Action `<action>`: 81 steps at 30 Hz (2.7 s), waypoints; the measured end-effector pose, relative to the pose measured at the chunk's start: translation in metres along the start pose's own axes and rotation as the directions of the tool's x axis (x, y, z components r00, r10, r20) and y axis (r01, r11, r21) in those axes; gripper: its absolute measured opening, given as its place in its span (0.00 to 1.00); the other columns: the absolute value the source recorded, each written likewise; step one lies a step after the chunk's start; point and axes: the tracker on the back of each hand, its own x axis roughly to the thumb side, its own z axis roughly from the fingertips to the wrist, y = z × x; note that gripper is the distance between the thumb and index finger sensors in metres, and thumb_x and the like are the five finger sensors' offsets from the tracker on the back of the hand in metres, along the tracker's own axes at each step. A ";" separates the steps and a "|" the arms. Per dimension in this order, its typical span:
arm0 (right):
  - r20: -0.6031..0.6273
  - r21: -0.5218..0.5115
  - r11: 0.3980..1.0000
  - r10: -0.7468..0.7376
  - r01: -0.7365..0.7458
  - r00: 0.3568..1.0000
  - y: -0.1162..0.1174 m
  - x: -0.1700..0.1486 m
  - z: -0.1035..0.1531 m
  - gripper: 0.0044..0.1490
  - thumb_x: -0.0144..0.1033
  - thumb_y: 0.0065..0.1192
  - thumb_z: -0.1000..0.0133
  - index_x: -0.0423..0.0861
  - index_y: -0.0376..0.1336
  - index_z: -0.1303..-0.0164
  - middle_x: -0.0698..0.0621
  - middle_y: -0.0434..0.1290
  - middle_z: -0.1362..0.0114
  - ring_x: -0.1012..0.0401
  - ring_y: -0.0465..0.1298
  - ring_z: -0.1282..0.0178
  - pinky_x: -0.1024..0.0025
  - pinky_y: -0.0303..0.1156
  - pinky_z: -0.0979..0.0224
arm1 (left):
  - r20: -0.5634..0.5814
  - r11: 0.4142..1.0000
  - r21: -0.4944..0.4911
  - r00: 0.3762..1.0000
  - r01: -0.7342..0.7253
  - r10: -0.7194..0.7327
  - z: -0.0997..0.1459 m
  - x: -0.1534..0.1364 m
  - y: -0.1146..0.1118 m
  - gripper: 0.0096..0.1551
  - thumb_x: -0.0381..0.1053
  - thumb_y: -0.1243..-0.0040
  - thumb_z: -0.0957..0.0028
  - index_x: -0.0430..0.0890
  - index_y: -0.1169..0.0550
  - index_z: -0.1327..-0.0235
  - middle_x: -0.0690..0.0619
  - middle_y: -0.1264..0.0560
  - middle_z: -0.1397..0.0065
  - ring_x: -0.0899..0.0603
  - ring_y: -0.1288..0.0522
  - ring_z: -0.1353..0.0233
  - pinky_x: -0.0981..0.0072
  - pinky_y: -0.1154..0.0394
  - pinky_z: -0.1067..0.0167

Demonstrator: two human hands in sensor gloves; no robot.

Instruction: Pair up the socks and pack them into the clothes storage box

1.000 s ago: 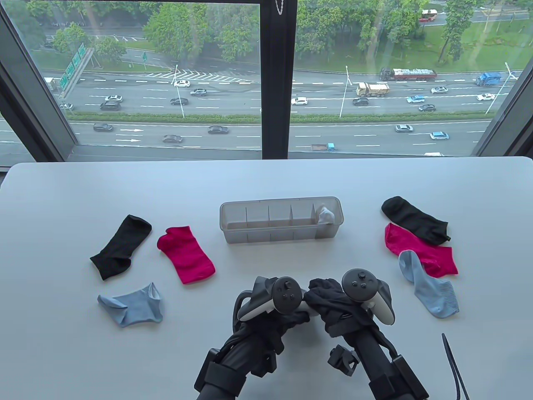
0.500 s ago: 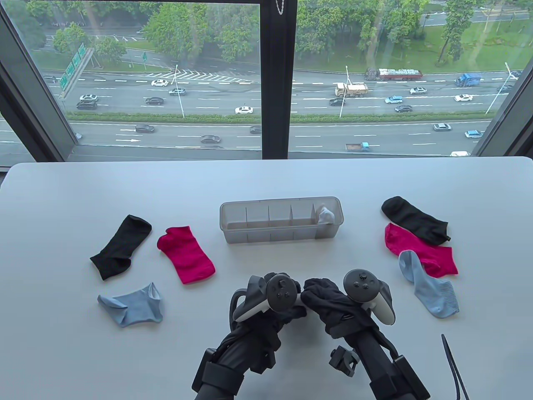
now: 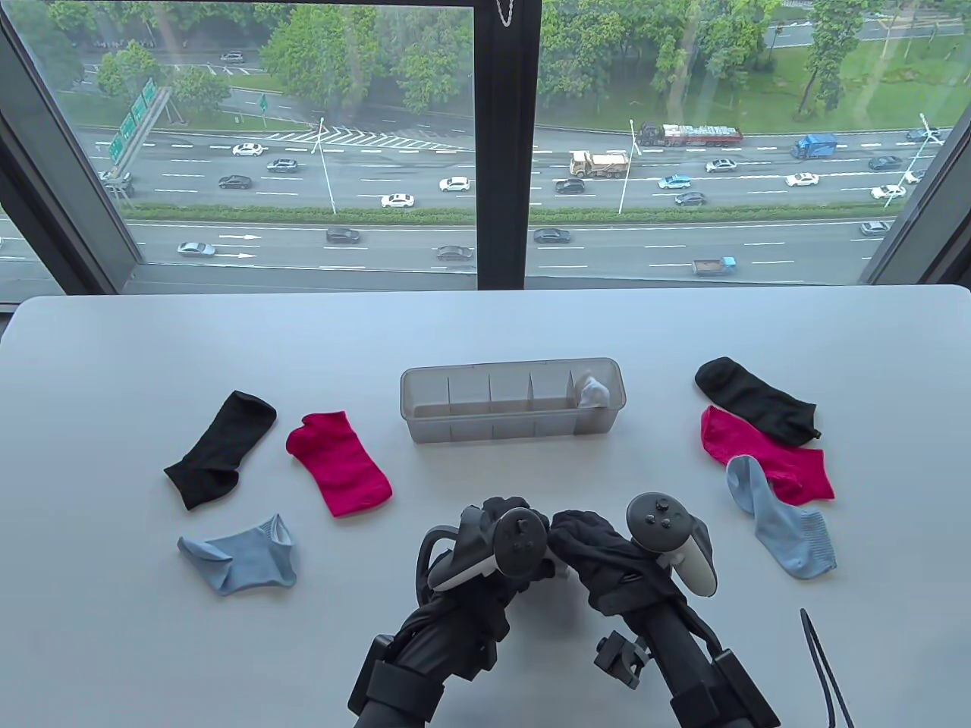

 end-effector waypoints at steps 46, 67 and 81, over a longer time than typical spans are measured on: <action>0.063 0.018 1.000 0.008 -0.010 0.998 -0.006 0.007 0.004 0.45 0.51 0.60 0.40 0.48 0.47 0.16 0.34 0.43 0.12 0.36 0.35 0.16 0.31 0.37 0.21 | 0.055 1.000 -0.013 0.998 -0.019 0.020 0.002 -0.003 0.007 0.31 0.56 0.48 0.40 0.38 0.28 0.31 0.39 0.32 0.22 0.28 0.34 0.20 0.27 0.42 0.24; 0.065 -0.109 0.993 0.049 -0.042 0.997 -0.011 0.012 0.007 0.32 0.44 0.60 0.37 0.49 0.57 0.24 0.47 0.72 0.29 0.50 0.68 0.23 0.32 0.49 0.20 | 0.010 0.999 -0.003 0.999 0.052 -0.052 0.003 -0.004 0.004 0.34 0.60 0.48 0.43 0.39 0.32 0.33 0.44 0.24 0.44 0.37 0.23 0.40 0.32 0.34 0.29; 0.074 -0.111 0.992 0.061 -0.052 0.995 -0.008 0.014 0.007 0.35 0.47 0.58 0.36 0.48 0.54 0.22 0.46 0.73 0.31 0.51 0.73 0.29 0.34 0.52 0.19 | 0.008 0.996 0.046 0.997 0.080 -0.080 0.004 -0.001 0.005 0.36 0.63 0.51 0.44 0.40 0.34 0.33 0.43 0.25 0.41 0.38 0.23 0.42 0.32 0.33 0.30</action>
